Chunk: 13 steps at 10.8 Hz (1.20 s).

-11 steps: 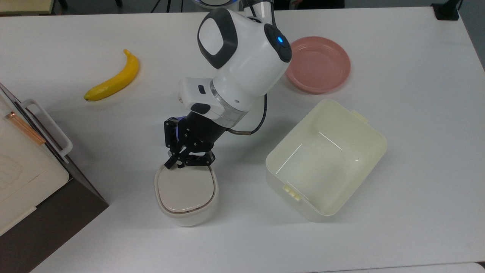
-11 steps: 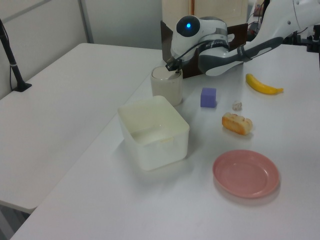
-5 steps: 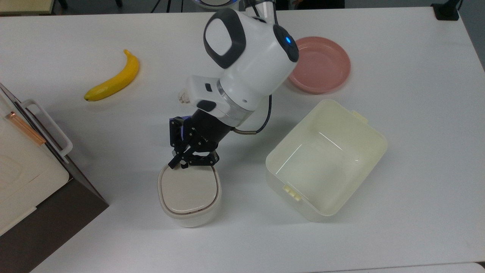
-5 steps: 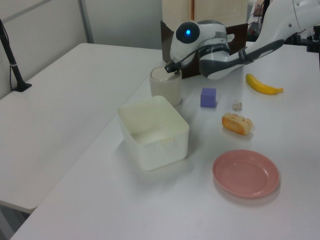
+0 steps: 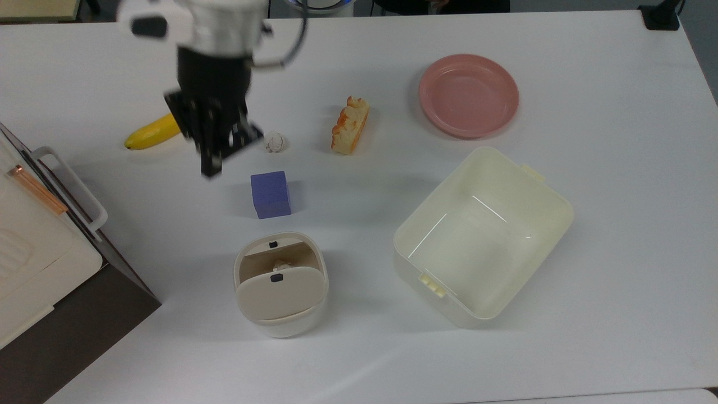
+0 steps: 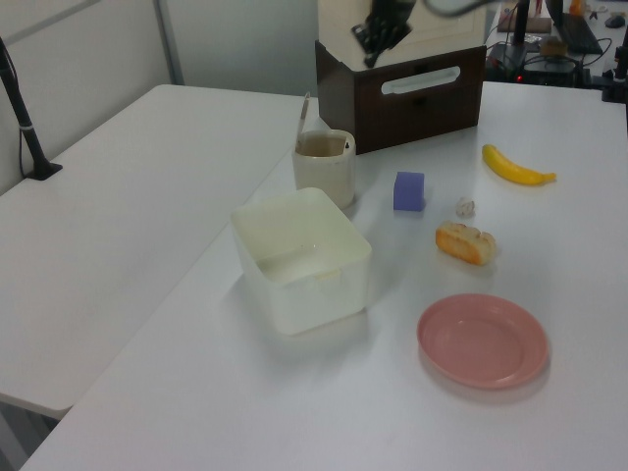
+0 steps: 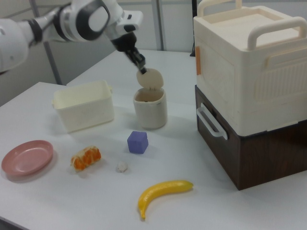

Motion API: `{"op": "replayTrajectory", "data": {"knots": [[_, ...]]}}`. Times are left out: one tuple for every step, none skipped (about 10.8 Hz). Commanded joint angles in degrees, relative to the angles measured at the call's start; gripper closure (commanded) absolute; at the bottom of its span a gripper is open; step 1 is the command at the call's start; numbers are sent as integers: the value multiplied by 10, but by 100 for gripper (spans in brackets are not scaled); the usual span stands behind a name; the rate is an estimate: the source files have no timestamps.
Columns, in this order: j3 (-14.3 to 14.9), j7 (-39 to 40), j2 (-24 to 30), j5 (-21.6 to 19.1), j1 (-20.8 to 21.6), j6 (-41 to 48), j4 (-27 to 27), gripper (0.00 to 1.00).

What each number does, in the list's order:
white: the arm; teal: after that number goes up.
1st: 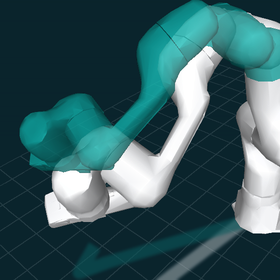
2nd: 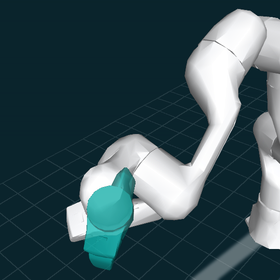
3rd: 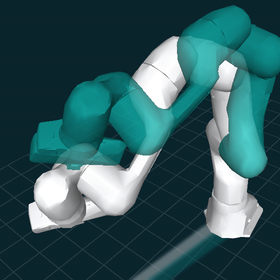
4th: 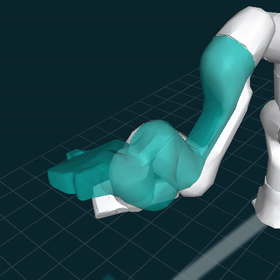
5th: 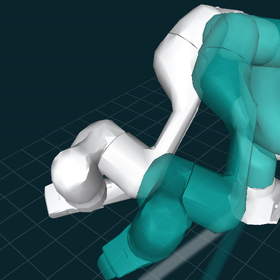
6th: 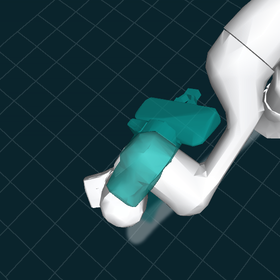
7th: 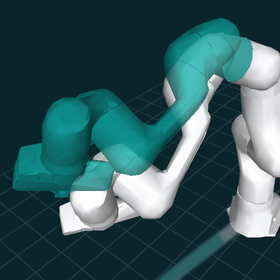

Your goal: Open the trash can

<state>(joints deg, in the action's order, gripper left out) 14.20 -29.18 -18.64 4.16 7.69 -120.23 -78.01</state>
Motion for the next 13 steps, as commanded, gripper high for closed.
{"op": "replayTrajectory", "data": {"knots": [[3,267,101,-57,17,199,-74,100],[3,293,119,-57,27,247,-89,100],[4,297,139,-55,36,274,-114,99],[13,297,160,-55,48,277,-136,88],[24,294,163,-56,56,279,-136,68],[25,289,164,-57,58,276,-135,33],[25,289,164,-55,58,272,-133,1],[27,289,164,-54,58,272,-133,0],[29,288,165,-53,59,272,-132,0],[29,278,165,-53,60,271,-132,0],[28,272,164,-45,63,271,-133,0],[29,272,165,-40,68,271,-133,0],[29,271,166,-40,69,271,-133,0]]}}
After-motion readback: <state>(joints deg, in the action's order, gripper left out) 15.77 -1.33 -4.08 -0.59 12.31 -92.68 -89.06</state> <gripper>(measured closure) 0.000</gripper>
